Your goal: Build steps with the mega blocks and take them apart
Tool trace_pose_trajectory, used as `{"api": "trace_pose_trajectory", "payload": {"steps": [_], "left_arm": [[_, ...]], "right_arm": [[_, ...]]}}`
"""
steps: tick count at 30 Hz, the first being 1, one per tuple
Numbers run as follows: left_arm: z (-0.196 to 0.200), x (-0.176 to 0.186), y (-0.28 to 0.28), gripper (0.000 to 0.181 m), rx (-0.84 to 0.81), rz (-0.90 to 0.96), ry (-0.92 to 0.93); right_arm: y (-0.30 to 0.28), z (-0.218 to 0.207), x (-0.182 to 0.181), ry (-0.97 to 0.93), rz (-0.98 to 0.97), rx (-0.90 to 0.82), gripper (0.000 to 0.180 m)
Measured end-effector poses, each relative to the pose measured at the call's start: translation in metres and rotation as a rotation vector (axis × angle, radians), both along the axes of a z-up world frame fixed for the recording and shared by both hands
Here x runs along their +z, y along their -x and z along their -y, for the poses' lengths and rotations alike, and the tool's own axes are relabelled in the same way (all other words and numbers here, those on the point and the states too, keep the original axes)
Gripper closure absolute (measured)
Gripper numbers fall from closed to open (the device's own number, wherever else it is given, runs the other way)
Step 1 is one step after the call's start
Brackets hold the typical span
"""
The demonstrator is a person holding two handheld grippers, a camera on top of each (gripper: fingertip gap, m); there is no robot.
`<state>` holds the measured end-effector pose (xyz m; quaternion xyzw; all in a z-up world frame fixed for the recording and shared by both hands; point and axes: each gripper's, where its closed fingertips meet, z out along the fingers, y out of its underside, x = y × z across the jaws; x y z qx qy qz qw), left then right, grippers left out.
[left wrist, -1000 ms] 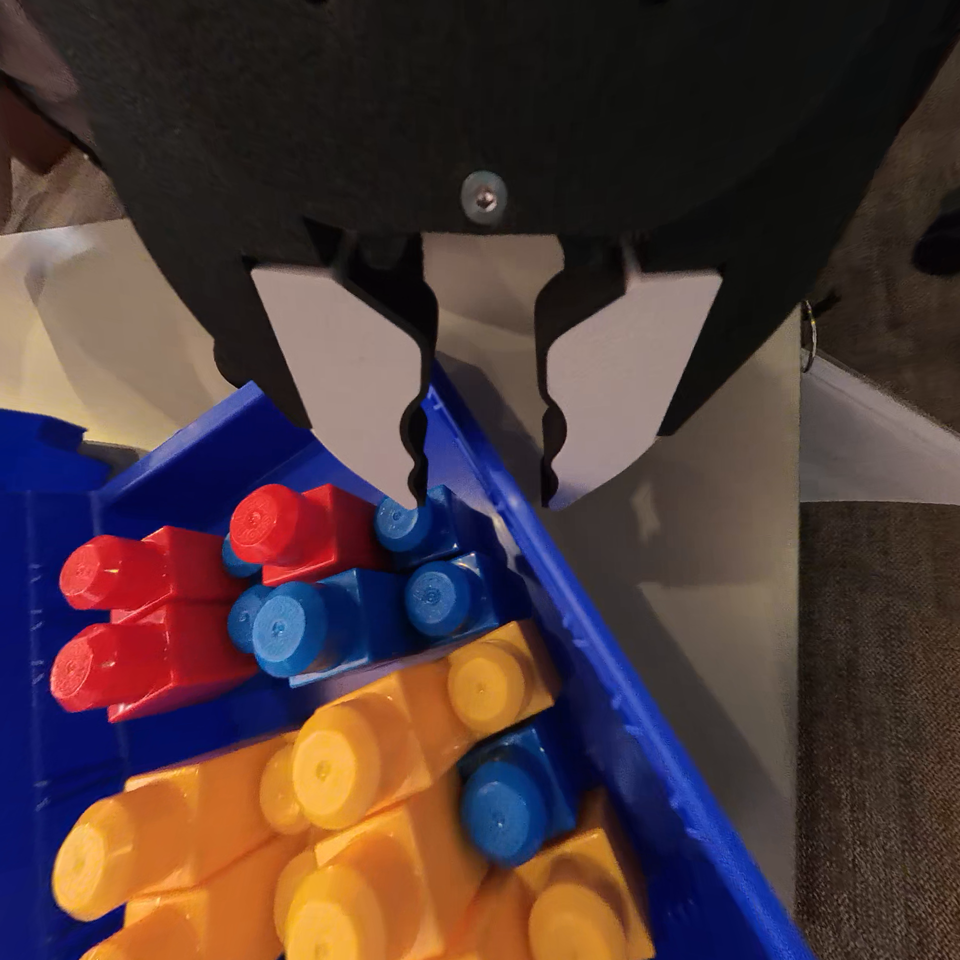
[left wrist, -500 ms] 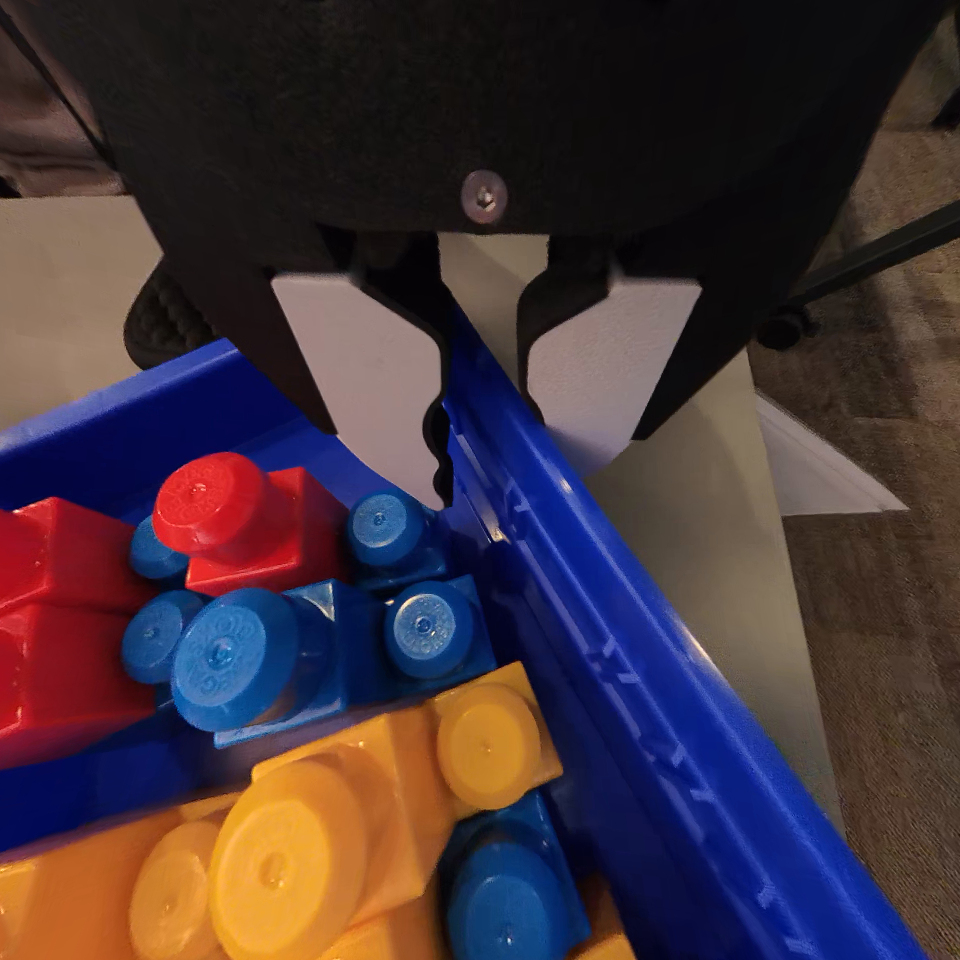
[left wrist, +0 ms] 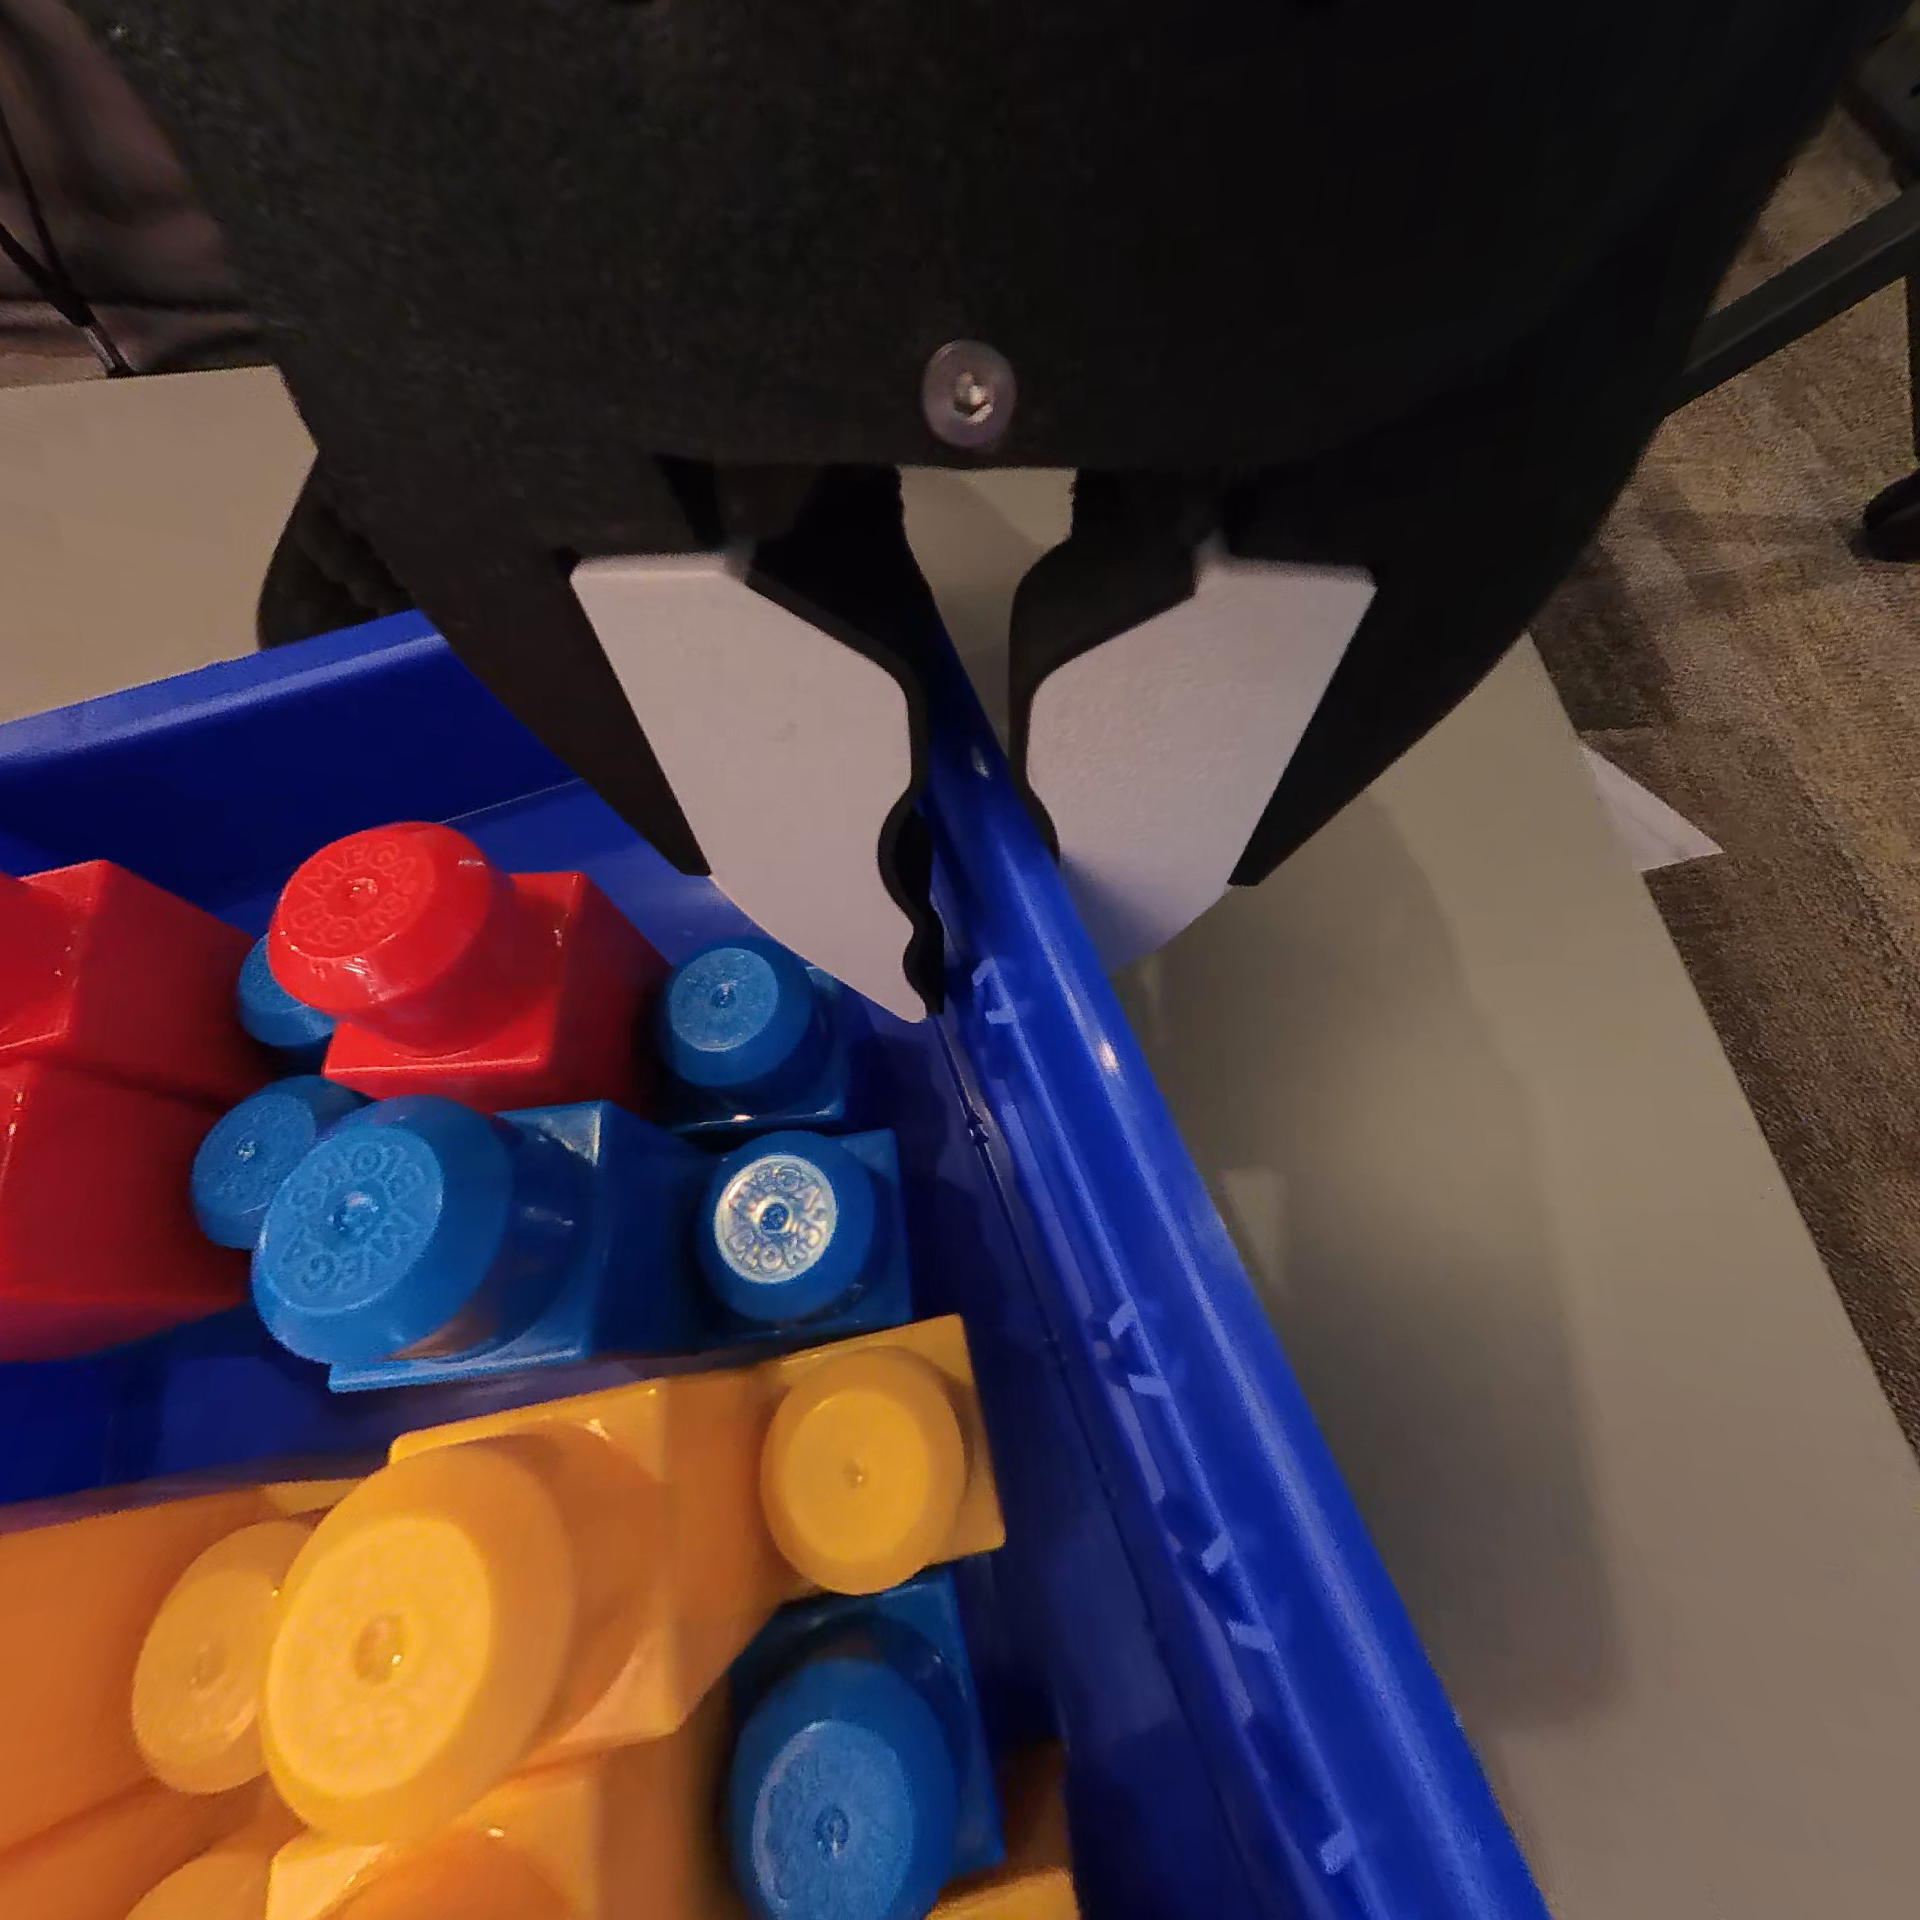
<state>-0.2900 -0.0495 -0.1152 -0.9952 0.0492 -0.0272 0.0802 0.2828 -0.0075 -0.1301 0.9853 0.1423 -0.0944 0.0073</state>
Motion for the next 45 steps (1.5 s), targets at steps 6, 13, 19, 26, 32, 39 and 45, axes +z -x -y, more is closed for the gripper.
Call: {"api": "trace_pose_trajectory", "payload": {"steps": [6,13,19,26,32,39,45], "left_arm": [[-0.009,0.000,-0.014,0.171,-0.055,-0.016,-0.002],[-0.023,0.000,-0.036,0.171,-0.126,-0.034,-0.014],[-0.027,0.000,-0.045,0.170,-0.201,0.010,-0.016],[-0.026,0.001,-0.045,0.172,-0.183,0.008,-0.022],[-0.026,0.001,-0.045,0.172,-0.188,0.002,-0.024],[-0.020,0.001,-0.041,0.172,-0.193,0.023,-0.027],[-0.019,0.002,-0.037,0.172,-0.203,0.023,-0.029]], "right_arm": [[-0.095,0.009,-0.001,0.028,0.012,-0.074,0.173],[-0.203,0.027,-0.002,0.041,0.010,-0.227,0.173],[-0.249,0.041,-0.003,0.020,-0.025,-0.303,0.173],[-0.265,0.051,-0.002,-0.004,-0.022,-0.314,0.173],[-0.275,0.053,-0.002,-0.044,-0.013,-0.219,0.172],[-0.282,0.052,-0.002,-0.050,-0.009,-0.211,0.172],[-0.294,0.051,-0.002,-0.070,0.015,-0.232,0.173]]}}
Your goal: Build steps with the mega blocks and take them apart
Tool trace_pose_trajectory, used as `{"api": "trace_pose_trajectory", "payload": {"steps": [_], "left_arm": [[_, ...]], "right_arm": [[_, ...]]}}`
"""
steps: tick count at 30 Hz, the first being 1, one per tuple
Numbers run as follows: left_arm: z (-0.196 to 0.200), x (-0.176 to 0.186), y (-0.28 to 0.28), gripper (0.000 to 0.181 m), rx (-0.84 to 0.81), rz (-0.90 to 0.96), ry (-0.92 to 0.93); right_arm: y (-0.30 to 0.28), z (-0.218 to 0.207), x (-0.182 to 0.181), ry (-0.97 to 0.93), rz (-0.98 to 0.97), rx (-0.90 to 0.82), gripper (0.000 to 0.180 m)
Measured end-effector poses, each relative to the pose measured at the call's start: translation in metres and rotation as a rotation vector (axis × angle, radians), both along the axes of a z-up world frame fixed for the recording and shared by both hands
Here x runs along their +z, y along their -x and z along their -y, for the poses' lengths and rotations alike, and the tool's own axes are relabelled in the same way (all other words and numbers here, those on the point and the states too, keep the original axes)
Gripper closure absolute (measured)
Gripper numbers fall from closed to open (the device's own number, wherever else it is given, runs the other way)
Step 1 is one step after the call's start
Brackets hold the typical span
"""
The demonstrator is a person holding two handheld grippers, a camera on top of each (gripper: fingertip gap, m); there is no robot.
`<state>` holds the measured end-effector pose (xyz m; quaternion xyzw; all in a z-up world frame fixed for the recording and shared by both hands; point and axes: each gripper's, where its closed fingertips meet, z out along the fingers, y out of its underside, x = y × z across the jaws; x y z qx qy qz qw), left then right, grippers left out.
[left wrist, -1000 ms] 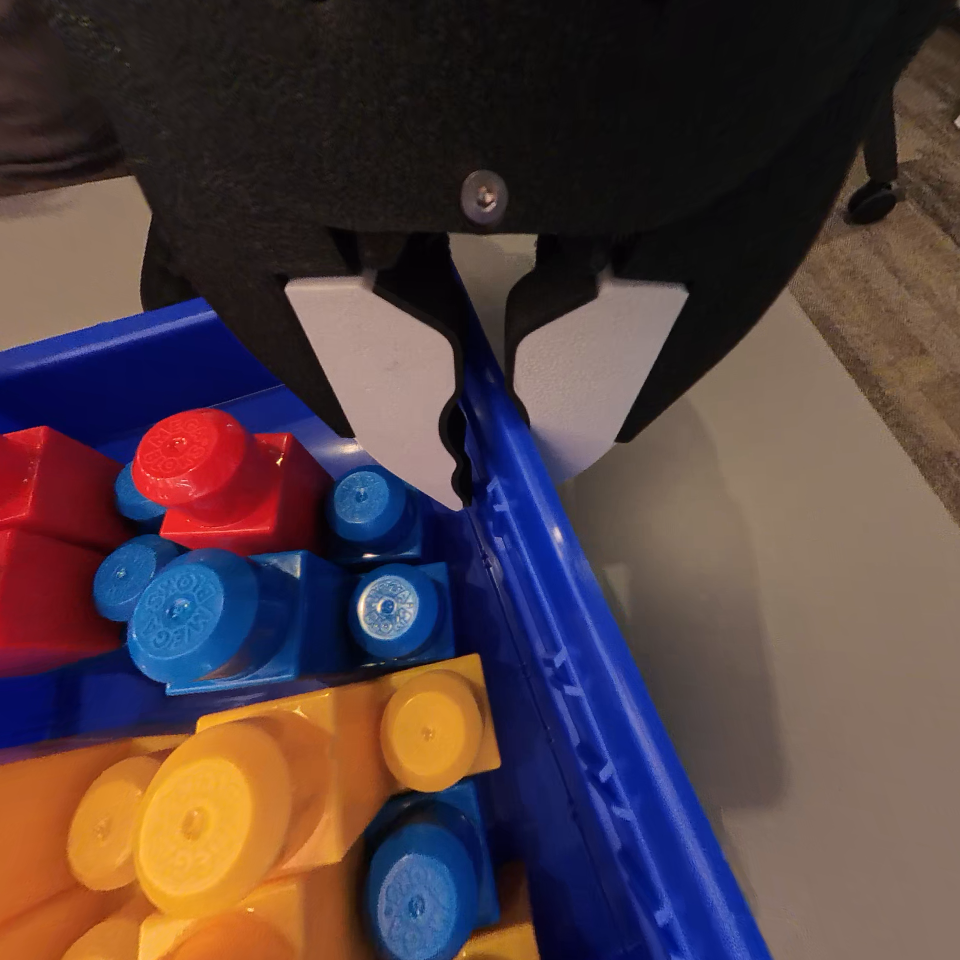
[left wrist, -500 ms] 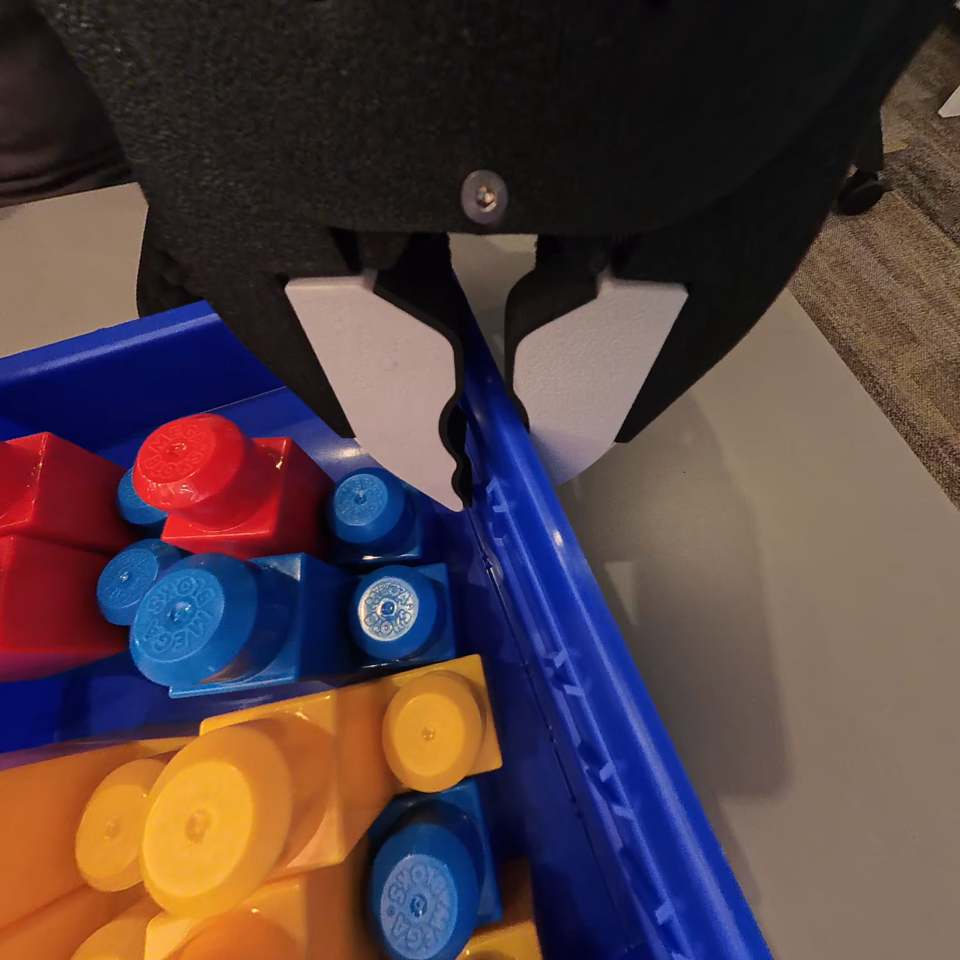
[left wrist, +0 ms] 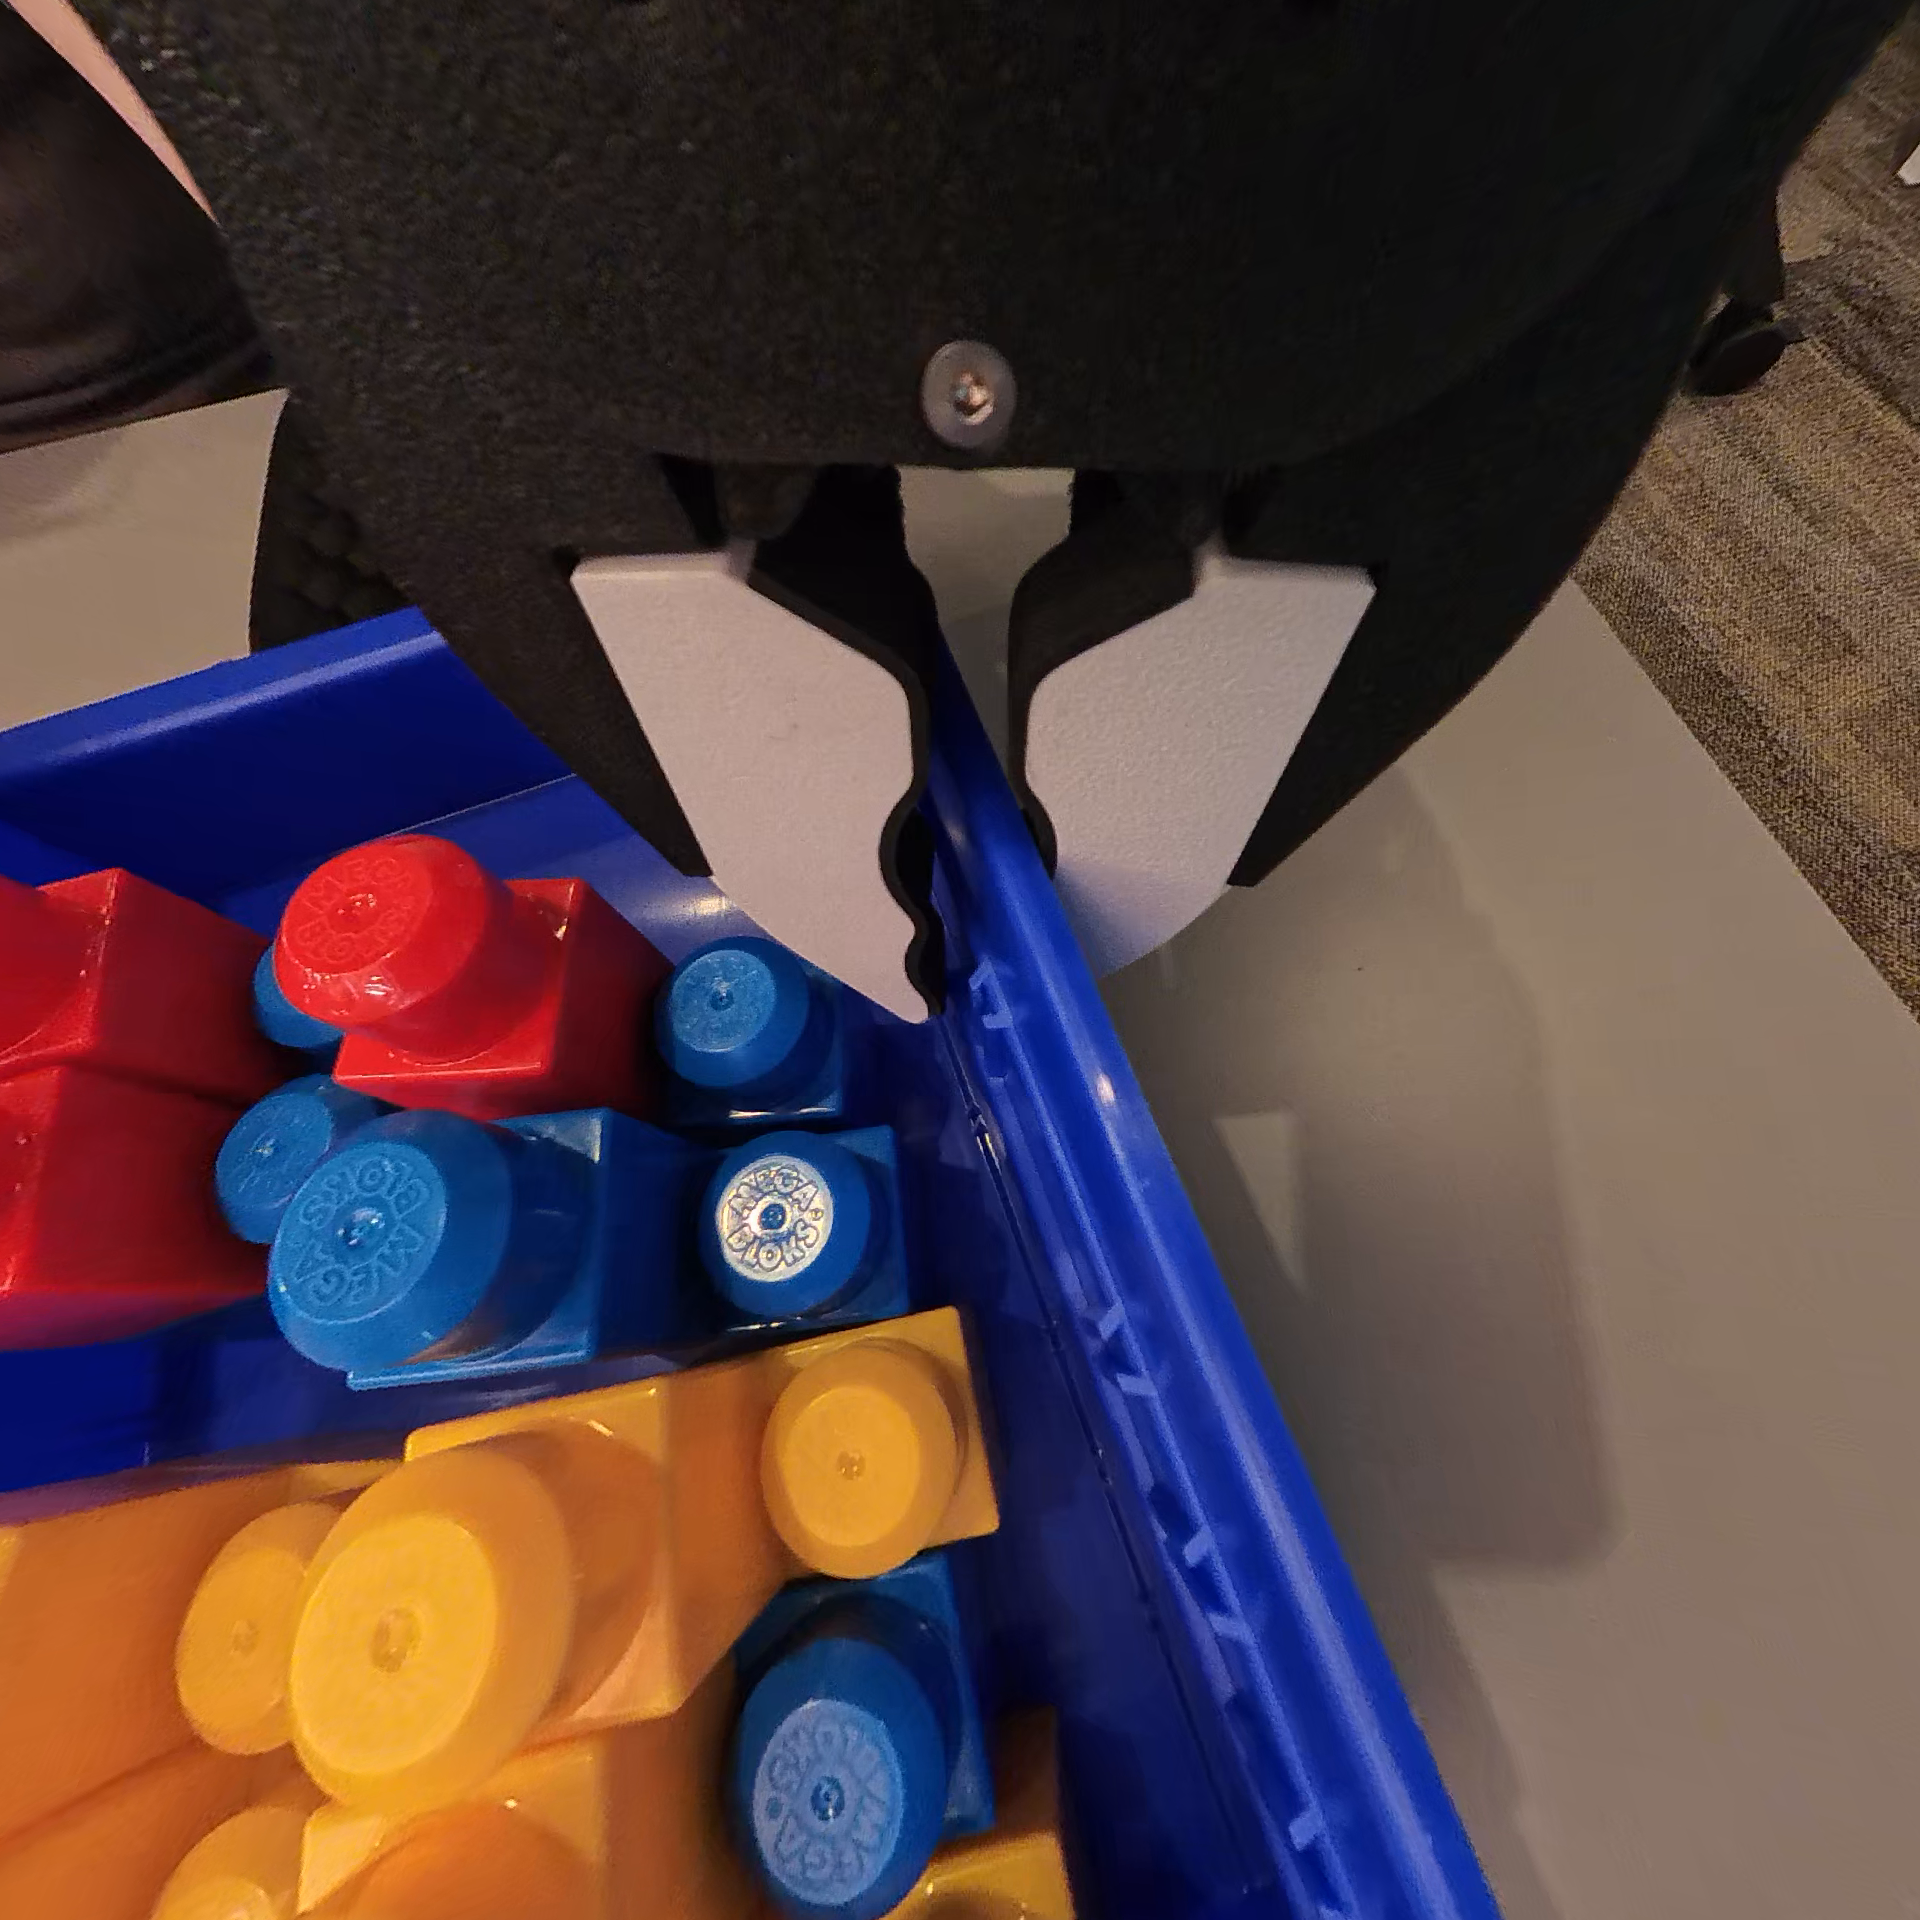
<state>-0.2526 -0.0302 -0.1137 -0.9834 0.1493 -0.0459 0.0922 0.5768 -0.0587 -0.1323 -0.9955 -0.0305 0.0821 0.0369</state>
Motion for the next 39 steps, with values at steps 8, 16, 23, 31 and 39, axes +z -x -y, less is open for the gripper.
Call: {"api": "trace_pose_trajectory", "payload": {"steps": [8,16,23,31,39], "left_arm": [[-0.001,0.000,0.001,0.172,-0.011,-0.018,0.002],[-0.003,0.000,0.002,0.173,0.002,0.007,-0.010],[-0.006,0.000,0.005,0.173,0.008,0.016,-0.028],[-0.006,0.000,0.005,0.172,0.002,-0.017,-0.034],[-0.006,0.000,0.005,0.172,0.010,-0.029,-0.036]], "right_arm": [[0.000,0.001,0.000,0.019,0.036,-0.003,0.172],[0.009,0.008,0.000,0.049,0.041,0.028,0.171],[0.008,0.006,0.000,0.034,0.032,0.051,0.171],[0.003,0.008,0.000,0.033,0.033,0.033,0.171],[-0.003,0.010,0.000,0.027,0.032,0.010,0.171]]}}
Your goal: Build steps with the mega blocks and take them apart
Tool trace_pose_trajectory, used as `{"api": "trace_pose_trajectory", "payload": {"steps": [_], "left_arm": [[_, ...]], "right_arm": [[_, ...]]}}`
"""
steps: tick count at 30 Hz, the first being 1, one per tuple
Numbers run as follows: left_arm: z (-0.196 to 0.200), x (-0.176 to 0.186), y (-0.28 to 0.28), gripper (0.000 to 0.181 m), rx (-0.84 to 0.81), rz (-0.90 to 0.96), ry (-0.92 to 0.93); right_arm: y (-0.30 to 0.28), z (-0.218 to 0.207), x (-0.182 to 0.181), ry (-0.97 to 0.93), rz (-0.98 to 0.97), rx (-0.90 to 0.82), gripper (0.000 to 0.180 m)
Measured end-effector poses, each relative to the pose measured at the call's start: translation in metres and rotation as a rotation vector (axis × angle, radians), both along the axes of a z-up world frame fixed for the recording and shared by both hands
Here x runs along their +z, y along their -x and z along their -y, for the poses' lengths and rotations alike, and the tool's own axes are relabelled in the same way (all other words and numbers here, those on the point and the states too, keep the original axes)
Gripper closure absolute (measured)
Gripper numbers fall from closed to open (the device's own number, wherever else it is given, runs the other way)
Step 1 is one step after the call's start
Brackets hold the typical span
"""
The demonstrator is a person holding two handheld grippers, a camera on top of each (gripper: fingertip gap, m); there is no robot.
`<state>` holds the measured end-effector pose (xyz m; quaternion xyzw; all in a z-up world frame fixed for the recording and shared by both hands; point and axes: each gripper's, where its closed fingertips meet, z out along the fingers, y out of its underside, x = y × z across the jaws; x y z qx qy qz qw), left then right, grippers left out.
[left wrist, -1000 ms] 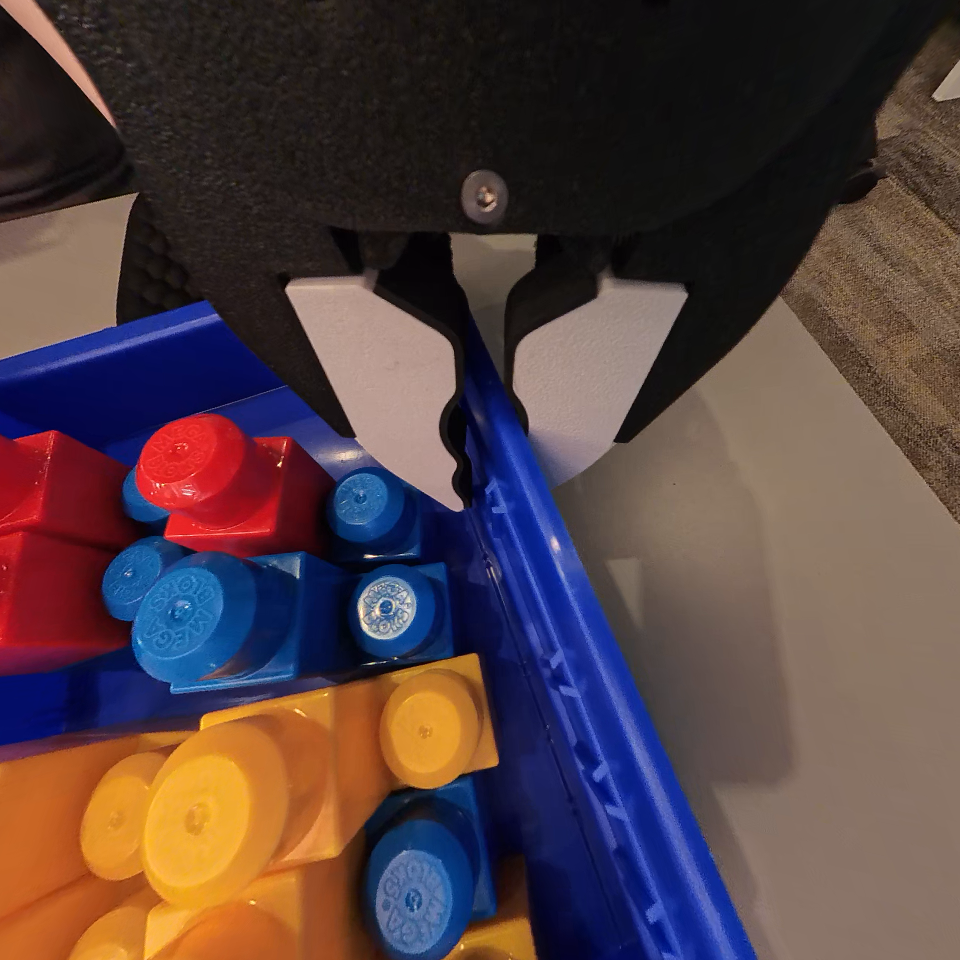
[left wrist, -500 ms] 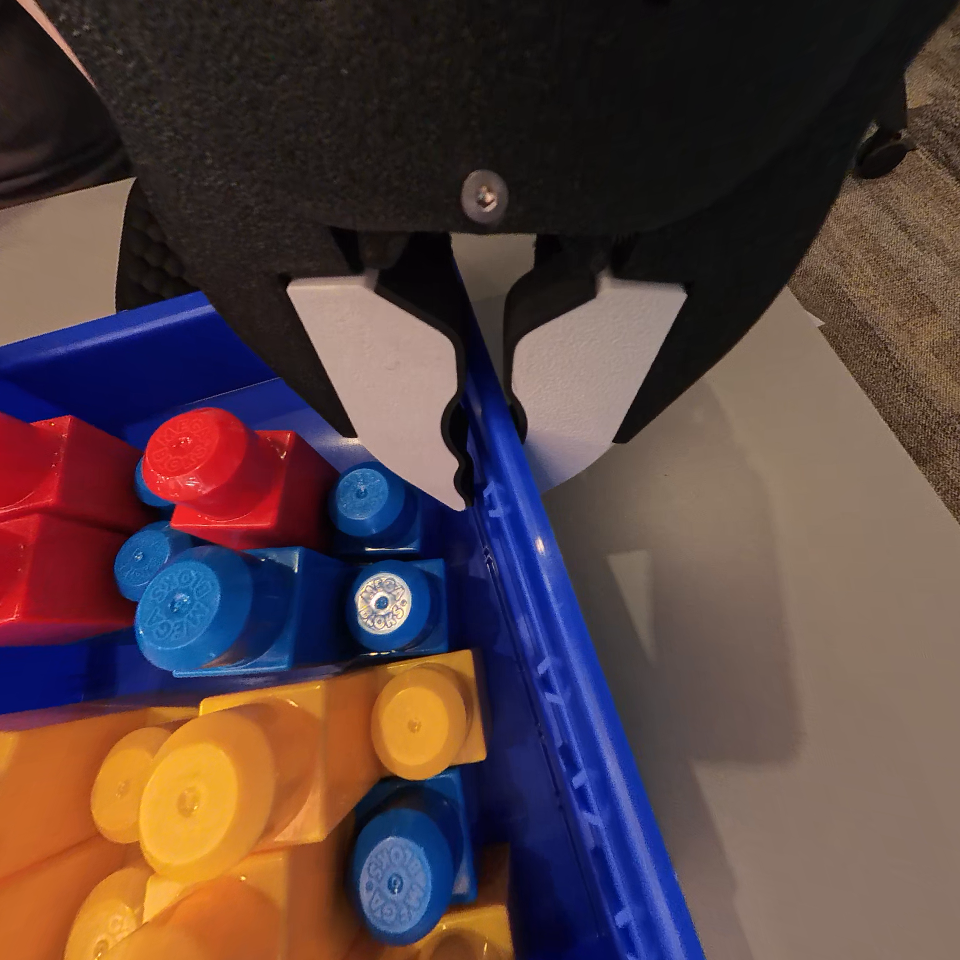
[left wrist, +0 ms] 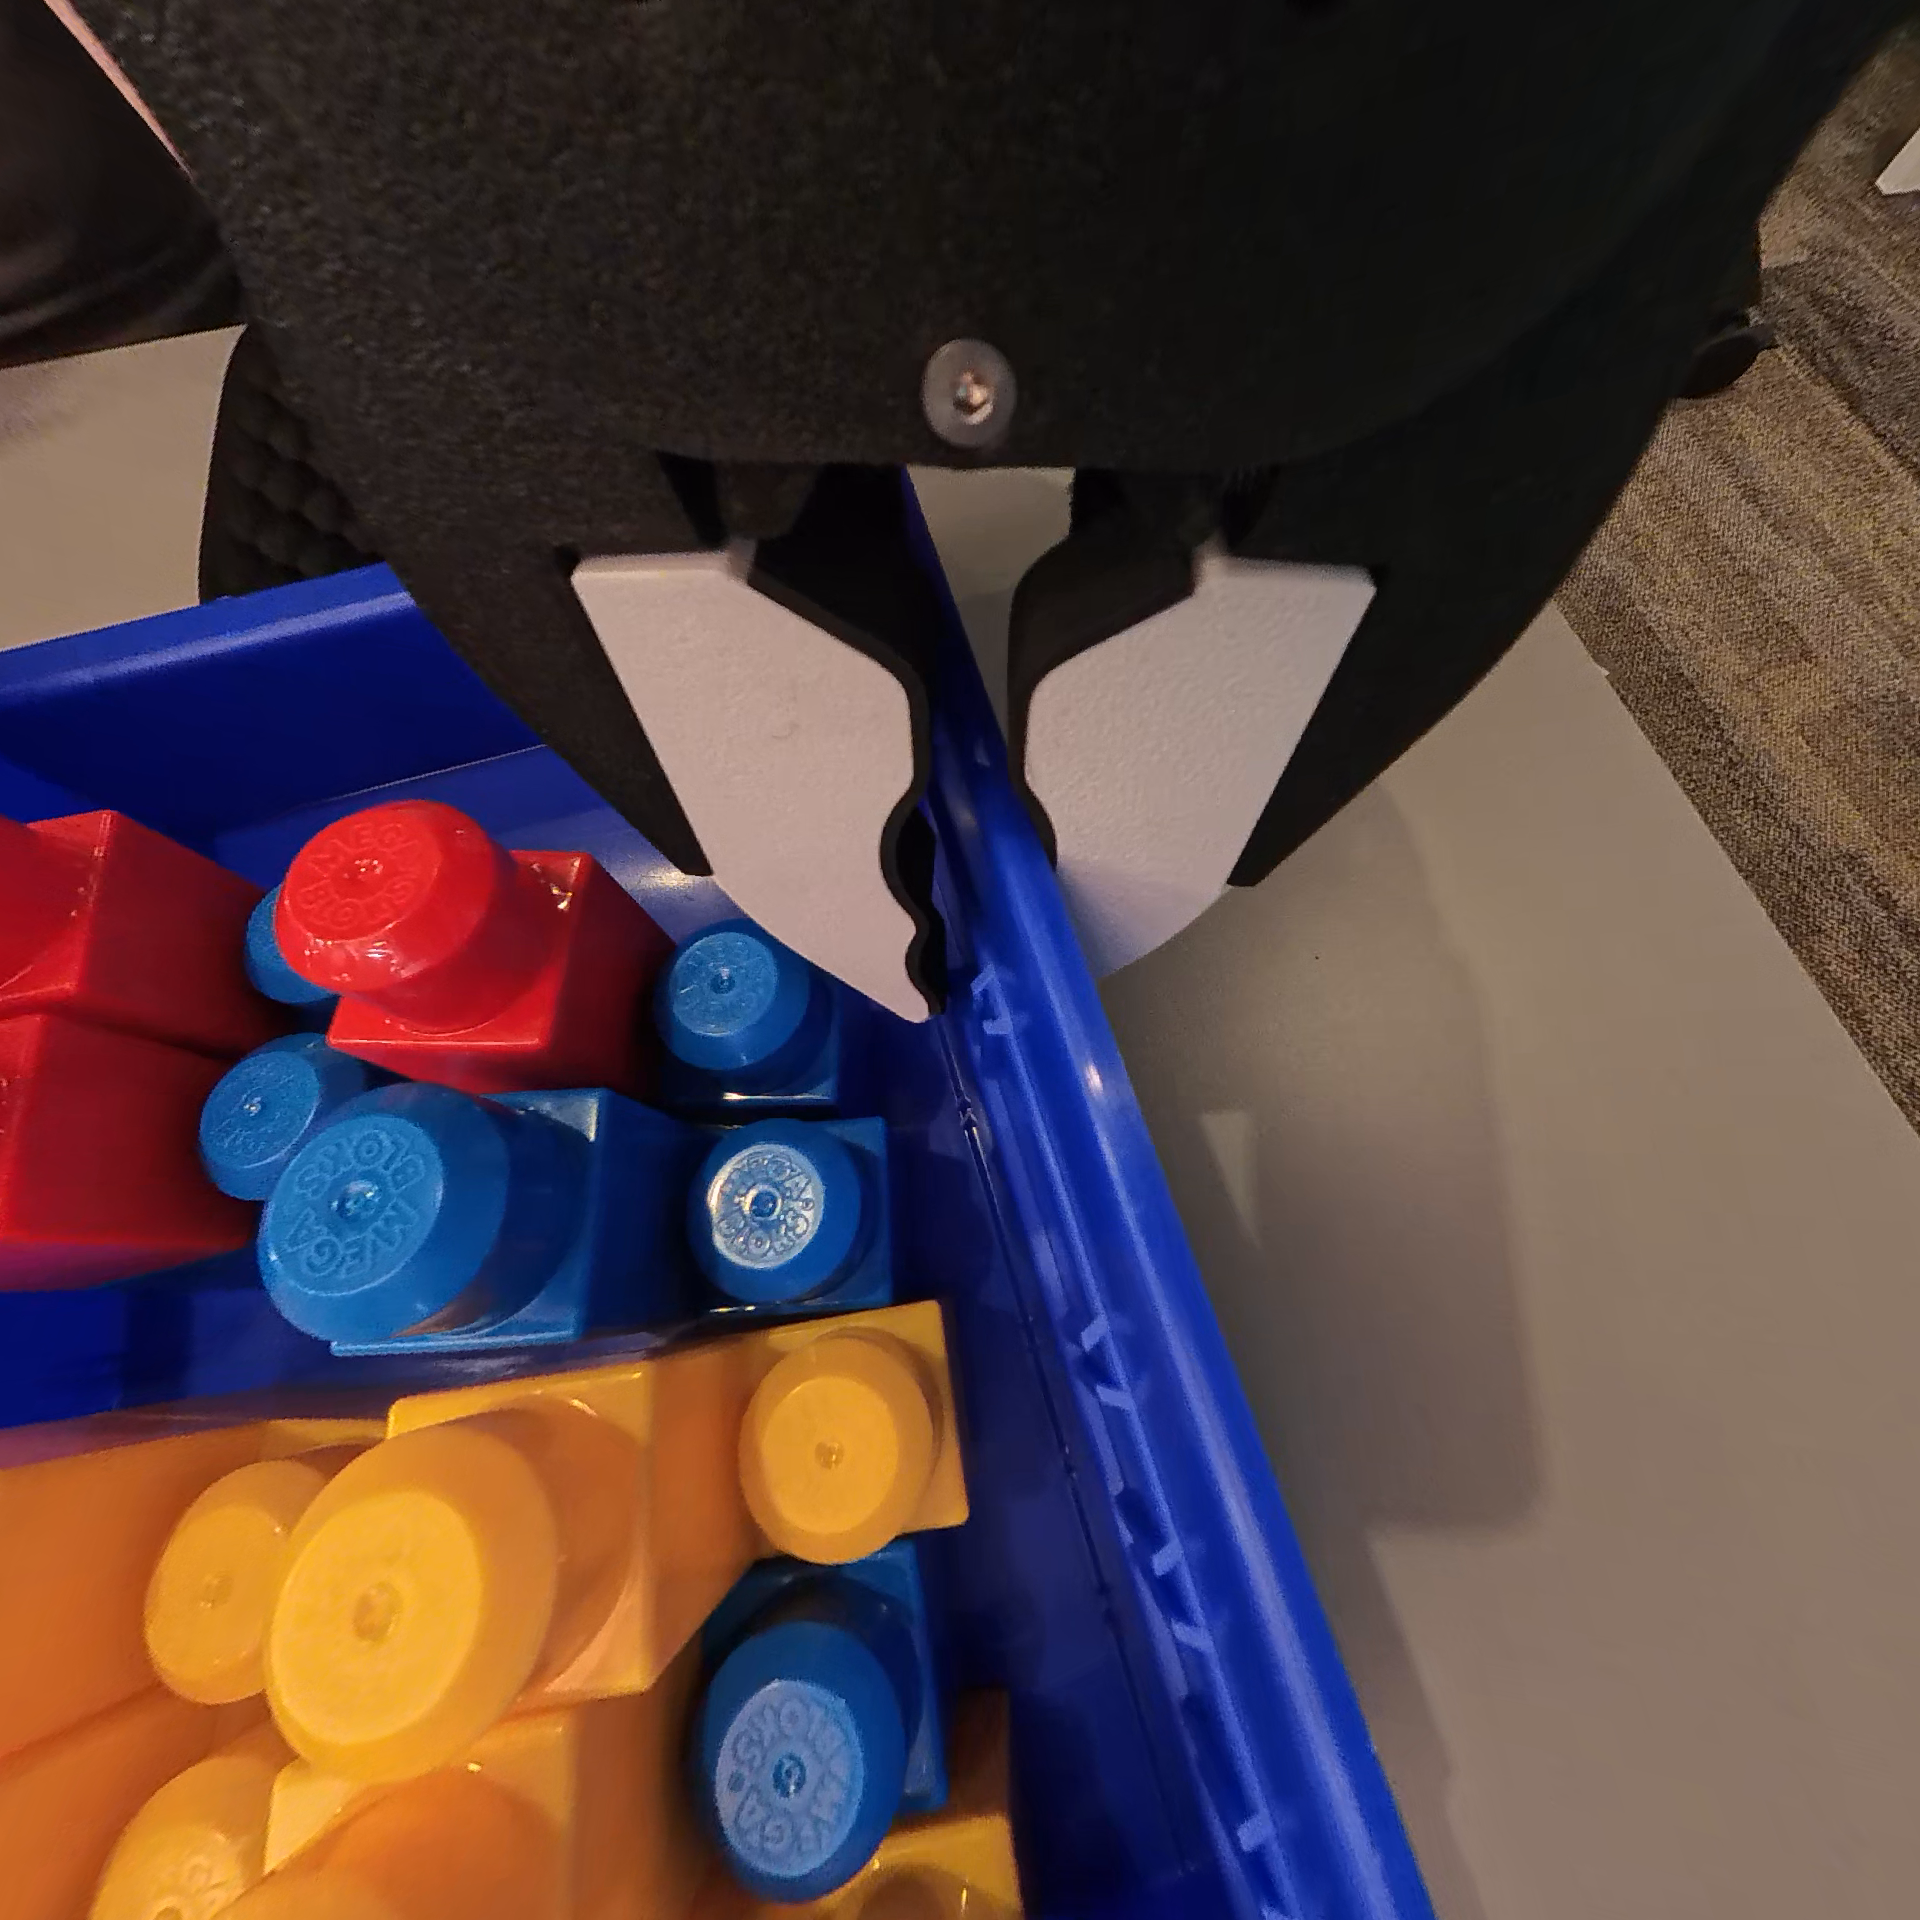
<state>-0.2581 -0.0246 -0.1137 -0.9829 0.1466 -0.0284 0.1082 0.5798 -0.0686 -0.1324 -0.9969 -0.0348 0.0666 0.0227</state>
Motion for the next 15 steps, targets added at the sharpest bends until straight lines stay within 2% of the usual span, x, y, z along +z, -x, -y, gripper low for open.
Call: {"api": "trace_pose_trajectory", "payload": {"steps": [7,8,11,15], "left_arm": [[0.000,0.000,0.000,0.172,0.012,0.008,-0.008],[0.000,0.000,-0.001,0.169,0.018,0.013,-0.009],[0.000,0.005,0.001,0.142,0.034,0.012,-0.032],[0.003,0.020,0.008,0.139,0.052,-0.001,-0.080]], "right_arm": [[-0.001,0.001,0.000,0.016,0.024,-0.037,0.169],[-0.001,0.002,0.000,0.017,0.023,-0.042,0.168],[0.001,0.002,0.003,0.007,0.013,-0.051,0.164],[-0.005,0.002,0.014,-0.038,0.042,-0.091,0.164]]}}
